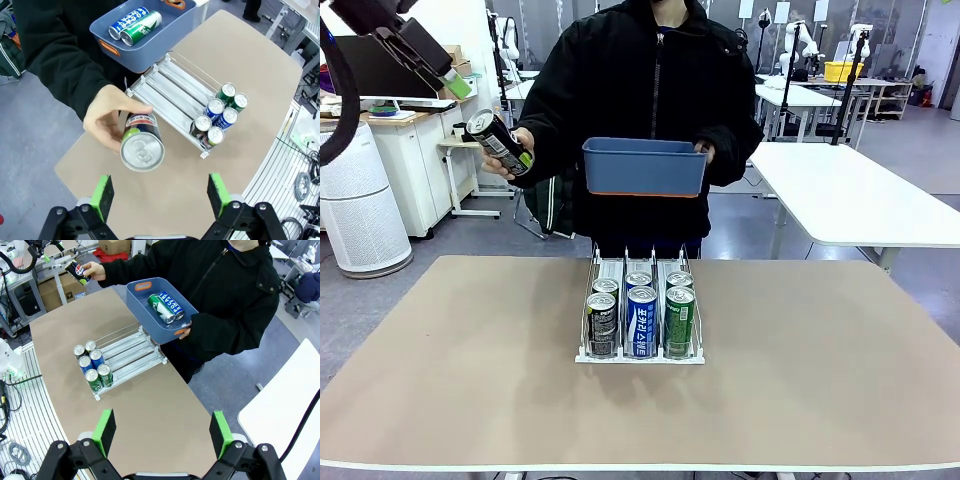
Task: Fill the beverage cans into the dispenser.
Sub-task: Pick up the Pepsi coke handed by the human.
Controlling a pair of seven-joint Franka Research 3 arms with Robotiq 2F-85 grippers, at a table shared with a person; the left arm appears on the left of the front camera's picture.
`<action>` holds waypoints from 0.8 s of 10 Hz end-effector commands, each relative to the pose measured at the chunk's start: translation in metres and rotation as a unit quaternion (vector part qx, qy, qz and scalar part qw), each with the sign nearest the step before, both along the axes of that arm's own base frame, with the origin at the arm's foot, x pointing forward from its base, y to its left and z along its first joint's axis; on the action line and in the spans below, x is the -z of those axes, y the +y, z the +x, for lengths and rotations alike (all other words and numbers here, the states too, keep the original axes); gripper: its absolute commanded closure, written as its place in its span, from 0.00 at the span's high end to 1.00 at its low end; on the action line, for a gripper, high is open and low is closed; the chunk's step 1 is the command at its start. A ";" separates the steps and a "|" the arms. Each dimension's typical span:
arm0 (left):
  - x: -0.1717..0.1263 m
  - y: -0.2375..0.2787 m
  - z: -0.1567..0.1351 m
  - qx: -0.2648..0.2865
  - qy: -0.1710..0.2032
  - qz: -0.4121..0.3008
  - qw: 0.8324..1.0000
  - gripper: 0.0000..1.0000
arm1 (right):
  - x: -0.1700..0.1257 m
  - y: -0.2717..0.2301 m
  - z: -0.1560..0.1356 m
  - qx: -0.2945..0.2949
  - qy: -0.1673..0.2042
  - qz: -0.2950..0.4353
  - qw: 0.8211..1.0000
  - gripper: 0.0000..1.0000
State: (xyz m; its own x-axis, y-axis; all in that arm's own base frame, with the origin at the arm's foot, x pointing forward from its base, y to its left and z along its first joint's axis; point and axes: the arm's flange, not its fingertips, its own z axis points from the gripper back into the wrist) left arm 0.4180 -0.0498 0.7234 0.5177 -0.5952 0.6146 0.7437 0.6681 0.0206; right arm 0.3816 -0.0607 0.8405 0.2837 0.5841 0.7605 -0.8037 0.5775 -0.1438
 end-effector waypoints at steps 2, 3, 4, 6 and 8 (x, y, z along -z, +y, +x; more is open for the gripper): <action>0.026 -0.003 0.008 -0.003 -0.026 -0.011 1.000 1.00 | 0.000 0.000 -0.001 0.000 -0.001 0.000 1.000 1.00; 0.031 -0.006 0.009 -0.009 -0.029 -0.014 0.999 1.00 | 0.000 0.000 -0.001 0.000 -0.001 0.000 1.000 1.00; 0.037 -0.007 0.010 -0.016 -0.034 -0.015 0.999 1.00 | 0.000 0.000 -0.001 0.000 -0.001 0.000 1.000 1.00; 0.045 -0.007 0.017 -0.020 -0.041 -0.021 0.999 1.00 | 0.000 0.000 -0.001 0.000 -0.001 0.000 1.000 1.00; 0.051 -0.007 0.021 -0.017 -0.034 -0.027 0.999 1.00 | 0.000 0.000 -0.001 0.000 -0.001 0.000 1.000 1.00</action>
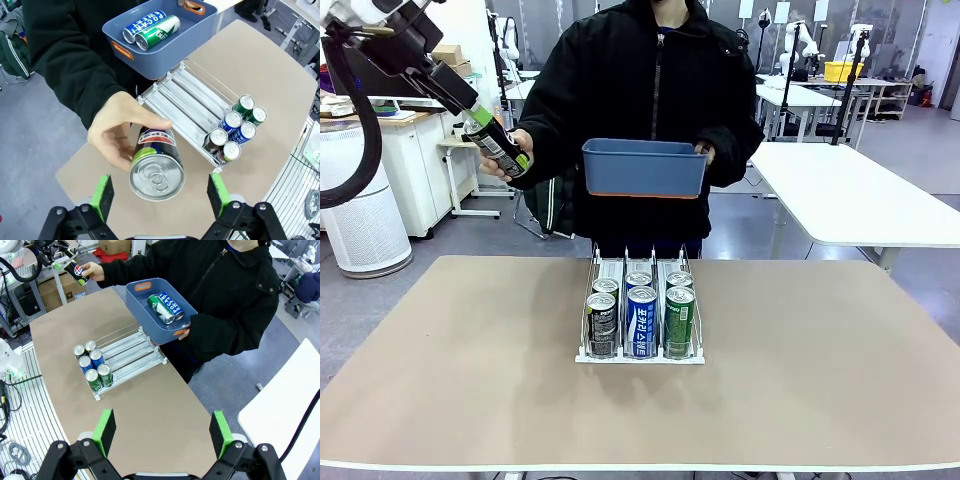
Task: Fill the beverage cans into the dispenser.
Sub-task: Pick up the Pepsi coke handed by the human.
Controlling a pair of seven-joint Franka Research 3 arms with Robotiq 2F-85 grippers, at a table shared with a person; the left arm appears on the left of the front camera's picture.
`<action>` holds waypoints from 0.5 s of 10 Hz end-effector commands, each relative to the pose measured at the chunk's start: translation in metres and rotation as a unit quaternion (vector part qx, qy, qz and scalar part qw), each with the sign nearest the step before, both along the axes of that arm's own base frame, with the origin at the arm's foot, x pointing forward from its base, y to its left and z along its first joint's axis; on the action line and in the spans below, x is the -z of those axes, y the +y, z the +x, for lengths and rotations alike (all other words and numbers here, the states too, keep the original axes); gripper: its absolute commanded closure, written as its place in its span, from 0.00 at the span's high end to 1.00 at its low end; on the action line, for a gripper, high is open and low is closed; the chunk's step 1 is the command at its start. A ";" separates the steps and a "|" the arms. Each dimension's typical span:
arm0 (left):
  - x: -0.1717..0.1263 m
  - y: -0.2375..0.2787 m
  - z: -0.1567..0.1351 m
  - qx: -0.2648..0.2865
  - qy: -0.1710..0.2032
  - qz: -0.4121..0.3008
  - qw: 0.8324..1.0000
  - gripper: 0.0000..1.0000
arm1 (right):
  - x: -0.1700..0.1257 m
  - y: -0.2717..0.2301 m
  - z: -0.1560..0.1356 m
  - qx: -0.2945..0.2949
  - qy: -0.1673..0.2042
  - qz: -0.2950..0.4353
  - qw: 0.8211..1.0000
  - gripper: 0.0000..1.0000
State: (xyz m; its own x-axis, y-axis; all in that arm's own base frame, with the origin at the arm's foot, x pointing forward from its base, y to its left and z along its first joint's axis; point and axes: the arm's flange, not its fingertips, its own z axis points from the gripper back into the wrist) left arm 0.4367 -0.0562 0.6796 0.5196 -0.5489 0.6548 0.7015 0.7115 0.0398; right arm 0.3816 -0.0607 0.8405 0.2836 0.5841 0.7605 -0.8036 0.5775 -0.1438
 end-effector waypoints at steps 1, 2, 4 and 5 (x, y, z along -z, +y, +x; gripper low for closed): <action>0.010 0.000 0.007 0.020 -0.004 -0.019 1.000 1.00 | 0.000 0.000 -0.001 0.000 -0.001 0.000 1.000 1.00; 0.012 0.000 0.009 0.023 0.001 -0.021 1.000 1.00 | 0.000 0.000 -0.001 0.000 -0.001 0.000 1.000 1.00; 0.023 -0.001 0.016 0.027 0.008 -0.022 0.999 1.00 | 0.000 0.000 -0.001 0.000 -0.001 0.000 1.000 1.00; 0.028 -0.001 0.019 0.024 0.007 -0.021 0.999 1.00 | 0.000 0.000 -0.001 0.000 -0.001 0.000 1.000 1.00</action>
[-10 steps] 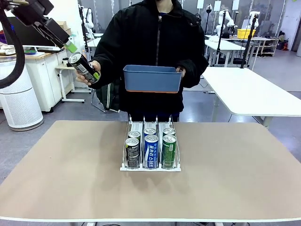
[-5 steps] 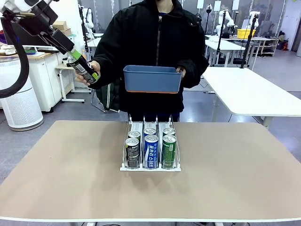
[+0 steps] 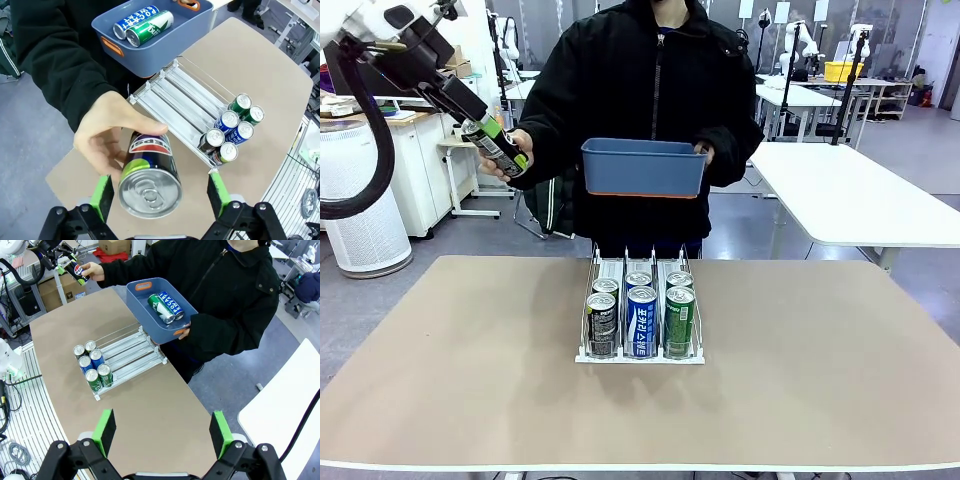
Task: Fill the beverage cans into the dispenser.
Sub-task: Pick up the Pepsi coke handed by the human.
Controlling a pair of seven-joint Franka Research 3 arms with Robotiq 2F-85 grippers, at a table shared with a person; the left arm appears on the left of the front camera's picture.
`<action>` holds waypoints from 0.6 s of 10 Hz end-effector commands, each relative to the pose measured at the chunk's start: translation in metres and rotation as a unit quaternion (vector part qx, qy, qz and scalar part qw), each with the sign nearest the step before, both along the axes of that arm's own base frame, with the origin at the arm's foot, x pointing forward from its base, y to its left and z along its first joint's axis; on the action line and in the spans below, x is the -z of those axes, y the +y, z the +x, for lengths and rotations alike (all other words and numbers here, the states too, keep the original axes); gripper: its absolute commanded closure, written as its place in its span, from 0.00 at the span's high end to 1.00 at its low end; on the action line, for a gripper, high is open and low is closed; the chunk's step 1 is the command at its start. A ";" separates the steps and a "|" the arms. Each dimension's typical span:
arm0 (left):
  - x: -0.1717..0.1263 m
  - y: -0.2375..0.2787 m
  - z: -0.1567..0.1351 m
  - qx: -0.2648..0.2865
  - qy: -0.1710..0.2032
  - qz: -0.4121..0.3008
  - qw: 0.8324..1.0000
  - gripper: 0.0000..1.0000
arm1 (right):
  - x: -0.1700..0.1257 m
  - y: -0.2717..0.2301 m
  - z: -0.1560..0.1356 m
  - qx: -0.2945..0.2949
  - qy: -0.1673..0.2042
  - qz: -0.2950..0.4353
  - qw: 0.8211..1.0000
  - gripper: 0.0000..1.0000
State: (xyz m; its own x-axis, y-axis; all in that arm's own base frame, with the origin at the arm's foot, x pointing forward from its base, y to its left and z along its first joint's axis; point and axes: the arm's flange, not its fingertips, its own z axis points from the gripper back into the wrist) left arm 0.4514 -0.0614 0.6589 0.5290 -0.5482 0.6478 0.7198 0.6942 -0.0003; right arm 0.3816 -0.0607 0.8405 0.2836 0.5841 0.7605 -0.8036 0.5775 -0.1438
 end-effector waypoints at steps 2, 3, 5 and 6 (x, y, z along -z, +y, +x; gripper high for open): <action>0.013 0.004 0.010 0.014 -0.009 -0.012 1.000 1.00 | 0.000 0.000 -0.001 0.000 -0.001 0.000 1.000 1.00; 0.014 0.005 0.010 0.014 -0.008 -0.015 1.000 1.00 | 0.000 0.000 -0.001 0.000 -0.001 0.000 1.000 1.00; 0.009 -0.001 0.008 0.003 0.005 -0.003 1.000 1.00 | 0.000 0.000 -0.001 0.000 -0.001 0.000 1.000 1.00; 0.009 -0.001 0.008 0.003 0.005 -0.003 1.000 1.00 | 0.000 0.000 -0.001 0.000 -0.001 0.000 1.000 1.00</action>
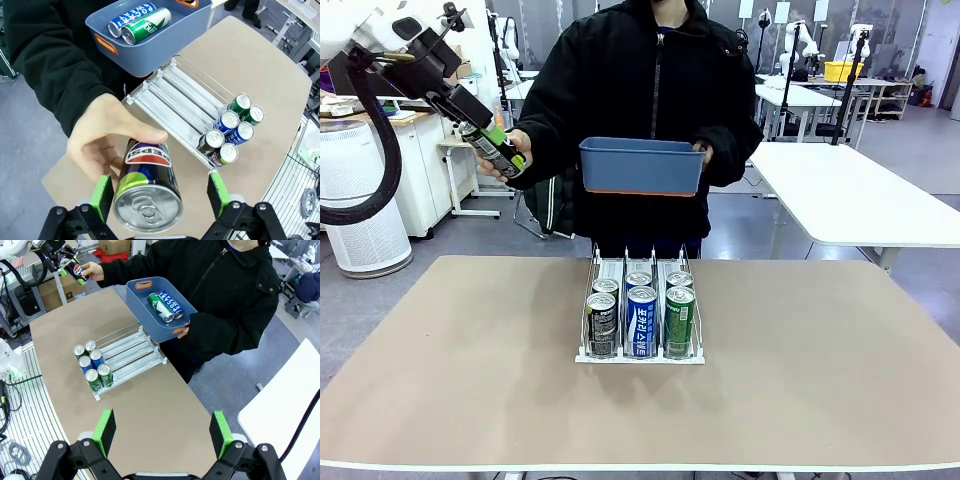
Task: Fill the beverage cans into the dispenser.
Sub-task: Pick up the Pepsi coke handed by the human.
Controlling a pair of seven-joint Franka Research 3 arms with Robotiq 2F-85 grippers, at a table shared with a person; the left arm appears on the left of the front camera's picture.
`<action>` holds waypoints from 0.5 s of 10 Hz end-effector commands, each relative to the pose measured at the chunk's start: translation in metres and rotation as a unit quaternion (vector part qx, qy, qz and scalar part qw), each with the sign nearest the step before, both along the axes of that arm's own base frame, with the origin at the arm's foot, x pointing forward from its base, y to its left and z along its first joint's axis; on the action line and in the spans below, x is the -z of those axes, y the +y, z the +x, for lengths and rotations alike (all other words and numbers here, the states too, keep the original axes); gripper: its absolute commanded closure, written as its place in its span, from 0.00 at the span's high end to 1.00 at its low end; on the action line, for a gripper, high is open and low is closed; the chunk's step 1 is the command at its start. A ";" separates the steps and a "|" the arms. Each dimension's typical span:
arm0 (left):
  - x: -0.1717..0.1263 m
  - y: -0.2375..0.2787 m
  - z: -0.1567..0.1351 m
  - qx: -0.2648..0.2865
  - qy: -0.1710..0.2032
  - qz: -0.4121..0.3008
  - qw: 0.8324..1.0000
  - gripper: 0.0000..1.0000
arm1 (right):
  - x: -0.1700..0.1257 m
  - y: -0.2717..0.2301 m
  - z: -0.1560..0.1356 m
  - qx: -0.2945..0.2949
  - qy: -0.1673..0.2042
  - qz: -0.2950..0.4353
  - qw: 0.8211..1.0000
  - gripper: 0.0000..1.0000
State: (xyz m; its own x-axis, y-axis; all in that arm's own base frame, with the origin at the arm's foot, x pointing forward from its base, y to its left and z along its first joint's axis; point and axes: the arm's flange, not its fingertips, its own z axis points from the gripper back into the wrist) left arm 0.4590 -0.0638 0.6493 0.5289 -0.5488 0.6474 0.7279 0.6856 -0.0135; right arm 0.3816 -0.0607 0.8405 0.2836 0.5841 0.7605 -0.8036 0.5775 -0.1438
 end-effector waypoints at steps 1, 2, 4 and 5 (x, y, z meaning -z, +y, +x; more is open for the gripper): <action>0.000 0.001 0.000 -0.003 0.000 0.001 1.000 1.00 | 0.000 0.000 -0.001 0.000 -0.001 0.000 1.000 1.00; 0.000 0.001 0.000 -0.003 0.000 0.001 1.000 1.00 | 0.000 0.000 -0.001 0.000 -0.001 0.000 1.000 1.00; 0.001 -0.001 0.001 -0.003 -0.003 0.002 1.000 0.81 | 0.000 0.000 -0.001 0.000 -0.001 0.000 1.000 1.00; 0.002 -0.002 0.002 -0.008 -0.004 0.002 1.000 0.62 | 0.000 0.000 -0.001 0.000 -0.001 0.000 1.000 1.00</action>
State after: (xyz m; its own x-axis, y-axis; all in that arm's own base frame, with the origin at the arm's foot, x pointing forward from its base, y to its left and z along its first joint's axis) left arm 0.4586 -0.0657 0.6497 0.5278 -0.5512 0.6462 0.7282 0.6853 -0.0102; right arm 0.3816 -0.0607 0.8405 0.2836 0.5841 0.7605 -0.8036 0.5775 -0.1438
